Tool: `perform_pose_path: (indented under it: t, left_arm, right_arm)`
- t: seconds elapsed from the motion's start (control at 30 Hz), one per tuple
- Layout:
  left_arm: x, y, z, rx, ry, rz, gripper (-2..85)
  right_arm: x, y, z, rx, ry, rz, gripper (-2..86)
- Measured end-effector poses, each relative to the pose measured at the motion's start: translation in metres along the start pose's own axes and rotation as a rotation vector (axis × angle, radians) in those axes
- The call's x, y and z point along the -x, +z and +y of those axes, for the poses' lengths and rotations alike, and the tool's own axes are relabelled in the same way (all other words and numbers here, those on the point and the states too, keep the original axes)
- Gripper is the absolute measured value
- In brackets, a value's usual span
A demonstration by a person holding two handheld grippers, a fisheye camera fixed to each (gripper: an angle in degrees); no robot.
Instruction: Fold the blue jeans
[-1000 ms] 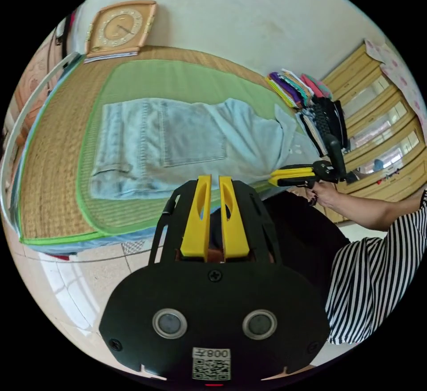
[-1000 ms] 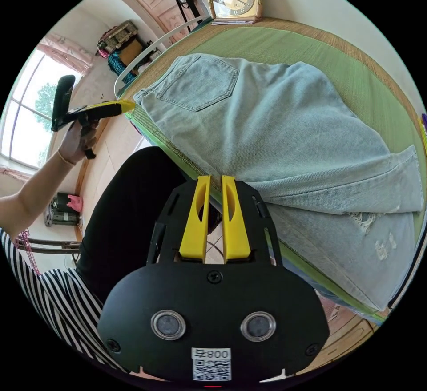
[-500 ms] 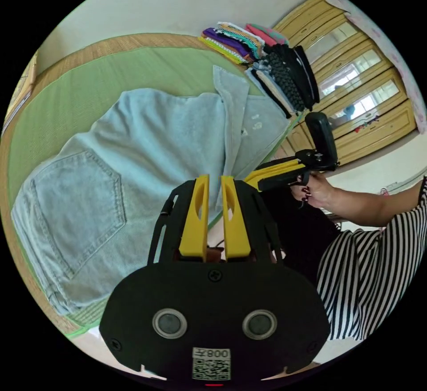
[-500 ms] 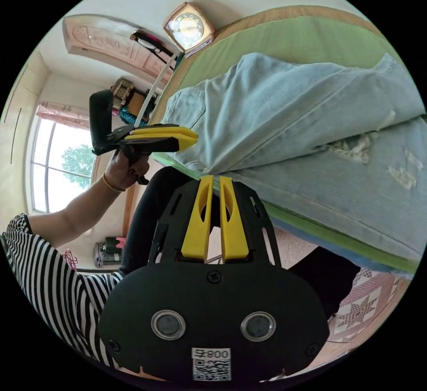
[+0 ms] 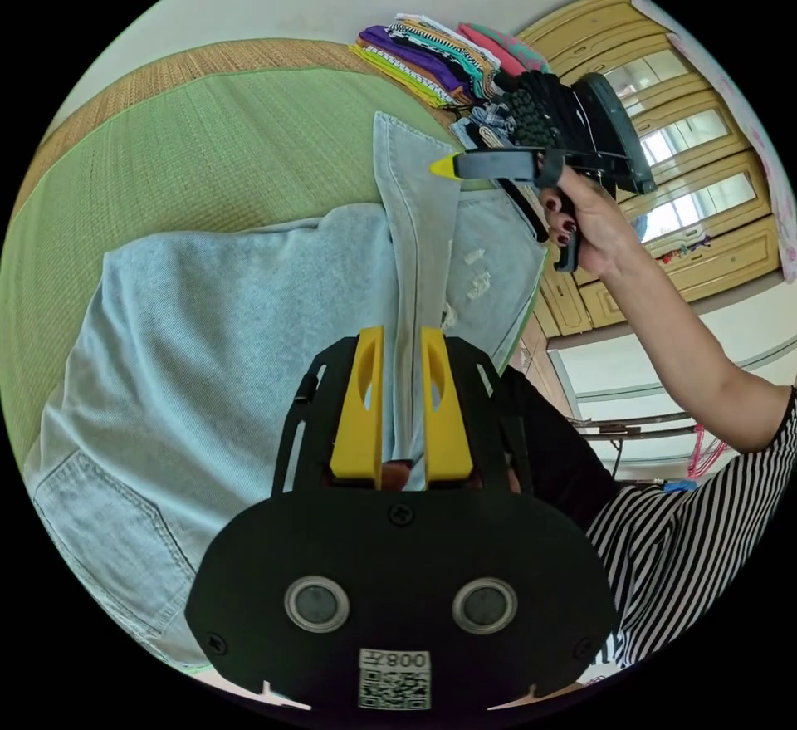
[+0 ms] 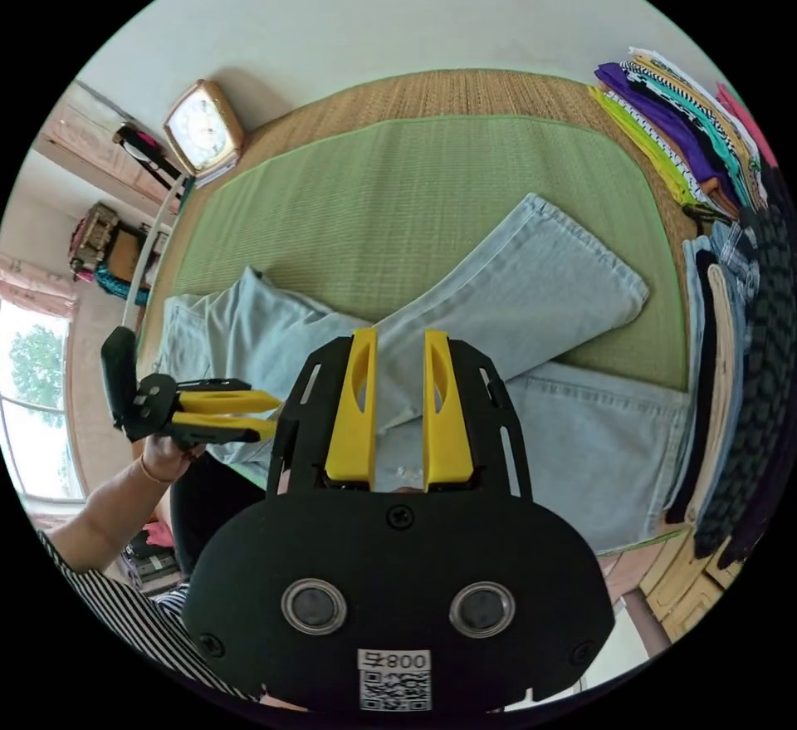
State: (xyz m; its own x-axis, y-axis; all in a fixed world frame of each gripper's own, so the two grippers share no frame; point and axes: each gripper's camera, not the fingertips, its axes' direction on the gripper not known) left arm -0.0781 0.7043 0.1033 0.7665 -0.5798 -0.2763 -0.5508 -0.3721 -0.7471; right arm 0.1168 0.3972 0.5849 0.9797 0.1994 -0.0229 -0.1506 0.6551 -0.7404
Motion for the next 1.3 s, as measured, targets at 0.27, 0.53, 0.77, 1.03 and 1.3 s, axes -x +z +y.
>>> perform_pose_path:
  t: [0.27, 0.53, 0.77, 1.03, 1.3]
  left_arm:
    - [0.006, 0.051, -0.045, 0.025, 0.013, 0.029, 7.4]
    - [0.008, 0.092, -0.074, 0.026, 0.034, 0.038, 7.2]
    - [0.005, 0.12, -0.09, 0.016, 0.031, 0.036, 6.5]
    - [-0.008, 0.142, -0.106, -0.014, 0.048, 0.009, 2.9]
    - [-0.03, 0.157, -0.118, -0.063, 0.068, 0.003, 2.0]
  right_arm:
    - [-0.027, 0.022, -0.076, 0.149, 0.062, 0.157, 8.6]
    - [-0.046, 0.026, -0.104, 0.199, 0.102, 0.214, 6.9]
    - [-0.049, 0.02, -0.101, 0.208, 0.045, 0.312, 5.5]
    - [-0.092, -0.013, -0.073, 0.161, 0.074, 0.161, 0.8]
    - [-0.145, -0.087, -0.012, -0.033, 0.099, -0.057, 0.3]
